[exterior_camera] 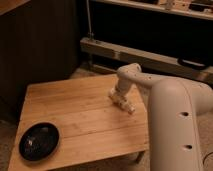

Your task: Place the bottle in the ceramic bowl

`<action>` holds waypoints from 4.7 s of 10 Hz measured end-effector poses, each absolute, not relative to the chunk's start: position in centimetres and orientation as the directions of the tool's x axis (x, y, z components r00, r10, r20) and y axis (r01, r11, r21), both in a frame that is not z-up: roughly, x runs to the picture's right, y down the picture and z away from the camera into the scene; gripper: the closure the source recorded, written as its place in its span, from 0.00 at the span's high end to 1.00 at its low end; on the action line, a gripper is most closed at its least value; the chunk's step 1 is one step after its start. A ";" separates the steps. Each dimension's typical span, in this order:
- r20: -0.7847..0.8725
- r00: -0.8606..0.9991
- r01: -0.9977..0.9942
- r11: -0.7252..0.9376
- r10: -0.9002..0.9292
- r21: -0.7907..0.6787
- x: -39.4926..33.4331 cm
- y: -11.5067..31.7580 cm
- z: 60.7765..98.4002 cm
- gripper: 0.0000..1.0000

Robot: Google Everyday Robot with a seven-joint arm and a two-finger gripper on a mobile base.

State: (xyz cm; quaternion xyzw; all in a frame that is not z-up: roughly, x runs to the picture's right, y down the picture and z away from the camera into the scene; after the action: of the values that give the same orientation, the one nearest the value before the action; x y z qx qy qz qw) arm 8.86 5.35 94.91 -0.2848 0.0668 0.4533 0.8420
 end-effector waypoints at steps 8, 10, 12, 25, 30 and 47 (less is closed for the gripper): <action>-0.133 0.761 -0.576 0.567 0.635 -0.589 -6.5 -0.7 87.4 0.00; -0.058 0.801 -0.491 0.598 0.596 -0.633 -10.6 -0.4 84.1 0.00; 0.050 0.848 -0.350 0.627 0.528 -0.696 -15.4 1.3 80.2 0.00; 0.142 0.879 -0.233 0.670 0.455 -0.705 -19.0 1.4 77.4 0.00; 0.324 0.913 0.014 0.772 0.250 -0.636 -29.7 0.2 68.3 0.00; 0.597 0.802 0.505 0.514 0.016 -0.693 -39.9 20.8 71.4 0.32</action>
State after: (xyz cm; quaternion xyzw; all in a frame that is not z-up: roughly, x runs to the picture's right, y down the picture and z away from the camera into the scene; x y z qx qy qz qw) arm -39.88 20.75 71.45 -0.4699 -0.2773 -0.1481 0.8249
